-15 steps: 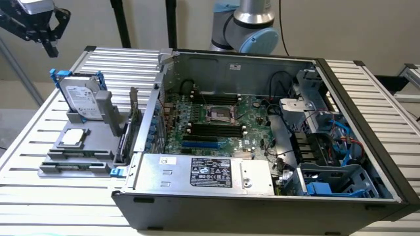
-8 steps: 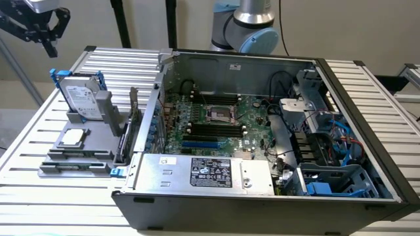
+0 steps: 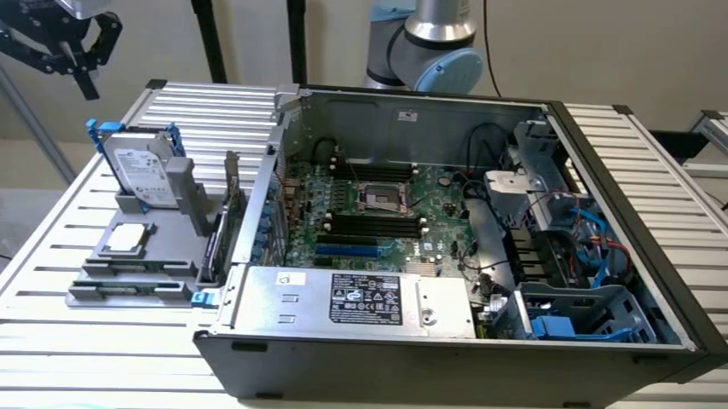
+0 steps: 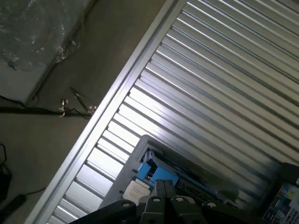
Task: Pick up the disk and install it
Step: 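Pick up the disk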
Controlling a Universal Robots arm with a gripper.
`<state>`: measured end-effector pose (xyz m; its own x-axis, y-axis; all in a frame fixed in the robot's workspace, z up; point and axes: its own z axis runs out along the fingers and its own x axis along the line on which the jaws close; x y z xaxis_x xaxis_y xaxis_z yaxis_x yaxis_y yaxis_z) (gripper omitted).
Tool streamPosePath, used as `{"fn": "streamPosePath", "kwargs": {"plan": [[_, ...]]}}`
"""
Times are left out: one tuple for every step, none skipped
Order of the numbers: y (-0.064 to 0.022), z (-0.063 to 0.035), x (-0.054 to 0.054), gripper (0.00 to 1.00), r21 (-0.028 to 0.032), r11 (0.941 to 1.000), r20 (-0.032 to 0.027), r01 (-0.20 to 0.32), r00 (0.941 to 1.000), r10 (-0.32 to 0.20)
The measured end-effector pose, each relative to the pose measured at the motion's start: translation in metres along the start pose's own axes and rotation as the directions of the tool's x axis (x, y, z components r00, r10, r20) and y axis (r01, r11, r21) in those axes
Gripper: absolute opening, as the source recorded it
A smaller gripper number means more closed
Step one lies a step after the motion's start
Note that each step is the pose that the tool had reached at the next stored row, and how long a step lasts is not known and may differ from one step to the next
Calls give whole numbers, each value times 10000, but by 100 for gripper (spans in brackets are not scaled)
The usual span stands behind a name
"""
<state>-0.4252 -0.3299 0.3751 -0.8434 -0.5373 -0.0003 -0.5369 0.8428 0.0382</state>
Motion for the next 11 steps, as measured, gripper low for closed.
{"fn": "streamPosePath", "kwargs": {"plan": [[0,0,0,11,0,9998,-7,178,9998,-178],[0,0,0,11,0,9994,-14,359,9994,-359],[0,0,0,11,-1,9985,-21,538,9985,-538],[0,0,0,11,-1,9973,-28,734,9973,-734],[0,0,0,11,-2,9958,-35,912,9958,-912],[0,0,0,11,-2,9940,-41,1089,9940,-1089],[0,0,0,11,-3,9918,-49,1275,9918,-1275],[0,0,0,11,-4,9894,-56,1452,9894,-1452],[0,0,0,11,-6,9866,-63,1631,9866,-1631],[0,0,0,11,-6,9835,-69,1808,9835,-1808],[0,0,0,11,-8,9800,-76,1989,9800,-1989]]}}
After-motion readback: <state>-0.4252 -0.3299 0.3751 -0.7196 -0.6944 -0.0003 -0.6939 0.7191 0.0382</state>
